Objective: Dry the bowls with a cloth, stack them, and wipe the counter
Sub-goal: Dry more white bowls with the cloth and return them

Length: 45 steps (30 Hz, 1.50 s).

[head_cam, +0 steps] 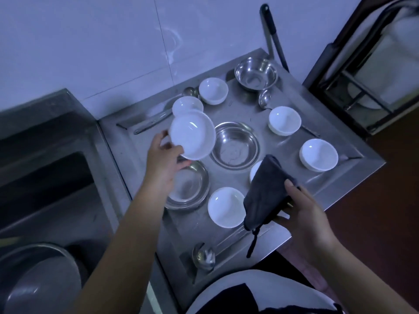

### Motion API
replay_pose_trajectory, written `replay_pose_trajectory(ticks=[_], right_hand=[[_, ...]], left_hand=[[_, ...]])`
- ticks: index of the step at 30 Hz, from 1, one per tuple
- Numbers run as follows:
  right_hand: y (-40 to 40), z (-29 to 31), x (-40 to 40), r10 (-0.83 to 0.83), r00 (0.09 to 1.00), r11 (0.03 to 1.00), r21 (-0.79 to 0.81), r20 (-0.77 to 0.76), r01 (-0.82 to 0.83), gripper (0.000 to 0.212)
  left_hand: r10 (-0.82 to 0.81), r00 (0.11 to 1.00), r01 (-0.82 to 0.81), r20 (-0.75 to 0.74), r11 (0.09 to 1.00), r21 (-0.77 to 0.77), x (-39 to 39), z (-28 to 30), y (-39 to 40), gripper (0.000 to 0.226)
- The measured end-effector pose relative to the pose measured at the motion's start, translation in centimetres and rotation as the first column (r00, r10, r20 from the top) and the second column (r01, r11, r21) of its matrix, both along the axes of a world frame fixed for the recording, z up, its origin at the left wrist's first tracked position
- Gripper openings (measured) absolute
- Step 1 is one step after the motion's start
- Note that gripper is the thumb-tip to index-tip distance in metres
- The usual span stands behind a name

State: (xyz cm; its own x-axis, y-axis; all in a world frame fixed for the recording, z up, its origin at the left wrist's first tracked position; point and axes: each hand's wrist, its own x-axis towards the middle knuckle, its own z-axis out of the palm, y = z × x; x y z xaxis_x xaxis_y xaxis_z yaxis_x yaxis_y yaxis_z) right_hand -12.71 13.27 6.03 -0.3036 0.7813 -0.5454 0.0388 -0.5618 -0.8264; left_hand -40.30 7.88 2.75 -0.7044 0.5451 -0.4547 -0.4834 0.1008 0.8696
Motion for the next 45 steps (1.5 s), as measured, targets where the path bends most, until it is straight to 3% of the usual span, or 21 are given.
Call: replay_pose_trajectory(ticks=[5,11,20,24,28,30,33,36,38,40,41,43,45], right_hand=[[0.3,0.6,0.4,0.073,0.997,0.997,0.014,0.01,-0.073,0.022],[0.8,0.5,2.3,0.128,0.992,0.992,0.004,-0.009,-0.128,0.022],[5.2,3.1,6.1,0.114,0.987,0.992,0.07,-0.109,-0.107,0.021],[7.1,4.4,8.2,0.069,0.991,0.972,0.232,-0.112,-0.041,0.022],[9.3,6.6,9.7,0.055,0.992,0.87,0.493,-0.11,0.006,0.033],[10.7,8.2,10.3,0.034,0.989,0.836,0.547,-0.147,0.052,0.033],[13.3,11.3,11.3,-0.002,0.955,0.918,0.378,-0.297,0.12,0.028],[15.7,12.4,12.6,0.044,0.902,0.988,0.154,-0.428,0.025,0.041],[16.4,11.7,12.6,0.078,0.89,0.995,0.095,-0.449,-0.039,0.047],[16.3,10.1,12.4,0.128,0.93,0.978,0.199,-0.344,-0.061,0.037],[15.9,9.3,12.3,0.154,0.958,0.94,0.334,-0.242,-0.066,0.029],[14.7,8.0,12.6,0.192,0.981,0.766,0.627,-0.009,-0.144,0.029],[13.9,6.8,13.1,0.211,0.955,0.563,0.773,0.208,-0.293,0.035]], left_hand=[[-0.117,0.993,0.116,-0.001,0.982,0.152,8.0,2.3,-0.9,0.059],[-0.124,0.989,0.141,-0.077,0.948,0.287,13.4,4.7,-0.2,0.059],[-0.102,0.969,0.166,-0.226,0.943,0.287,17.1,8.0,2.6,0.06],[-0.106,0.96,0.174,-0.259,0.951,0.254,18.3,8.6,4.3,0.059],[-0.138,0.965,0.191,-0.223,0.952,0.237,20.2,8.8,6.2,0.056],[-0.156,0.968,0.2,-0.198,0.954,0.225,21.2,8.6,6.9,0.055],[-0.152,0.981,0.176,-0.122,0.96,0.216,22.2,8.1,7.5,0.056],[-0.179,0.984,0.167,0.023,0.95,0.263,22.9,7.3,7.7,0.054],[-0.231,0.966,0.184,0.116,0.931,0.314,23.5,6.9,7.6,0.05],[-0.273,0.945,0.198,0.182,0.917,0.347,24.2,6.7,7.4,0.043],[-0.266,0.943,0.186,0.203,0.921,0.342,24.6,6.7,7.4,0.042],[-0.213,0.95,0.139,0.228,0.943,0.301,25.2,6.6,7.3,0.045],[-0.18,0.954,0.116,0.24,0.959,0.26,25.7,6.5,7.3,0.051]])
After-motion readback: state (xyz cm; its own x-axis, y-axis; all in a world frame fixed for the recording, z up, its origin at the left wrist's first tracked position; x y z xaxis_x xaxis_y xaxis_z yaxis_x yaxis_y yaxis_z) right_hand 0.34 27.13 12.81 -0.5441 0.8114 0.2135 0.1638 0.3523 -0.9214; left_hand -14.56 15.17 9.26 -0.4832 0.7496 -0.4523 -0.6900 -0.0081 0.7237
